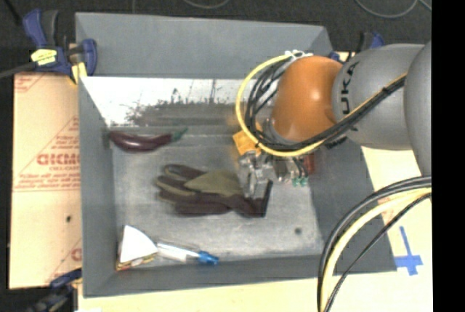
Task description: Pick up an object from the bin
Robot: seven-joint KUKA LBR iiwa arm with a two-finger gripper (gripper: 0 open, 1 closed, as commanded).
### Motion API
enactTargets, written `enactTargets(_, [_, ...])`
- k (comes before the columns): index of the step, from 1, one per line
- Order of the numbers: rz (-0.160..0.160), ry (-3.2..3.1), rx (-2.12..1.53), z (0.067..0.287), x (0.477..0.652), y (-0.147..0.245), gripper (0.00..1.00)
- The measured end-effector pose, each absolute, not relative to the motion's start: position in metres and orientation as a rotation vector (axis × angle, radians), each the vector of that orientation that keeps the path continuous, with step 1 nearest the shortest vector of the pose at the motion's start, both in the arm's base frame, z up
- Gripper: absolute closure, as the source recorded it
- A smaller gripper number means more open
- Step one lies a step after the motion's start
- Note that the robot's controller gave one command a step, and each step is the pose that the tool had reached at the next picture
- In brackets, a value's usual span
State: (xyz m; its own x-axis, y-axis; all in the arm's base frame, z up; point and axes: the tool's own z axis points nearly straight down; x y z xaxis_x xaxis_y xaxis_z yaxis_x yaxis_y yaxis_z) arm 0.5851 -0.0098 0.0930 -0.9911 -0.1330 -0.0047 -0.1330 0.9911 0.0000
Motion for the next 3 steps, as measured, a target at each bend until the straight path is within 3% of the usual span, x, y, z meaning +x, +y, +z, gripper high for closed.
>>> enactTargets(1, [-0.002, 3.130, -0.196, 0.096, 0.574, 0.036, 1.00])
enactTargets(2, [0.003, 3.135, 0.082, 0.090, 0.555, 0.047, 0.00])
enactTargets(3, [0.001, 3.136, 0.088, 0.089, 0.553, 0.044, 0.00])
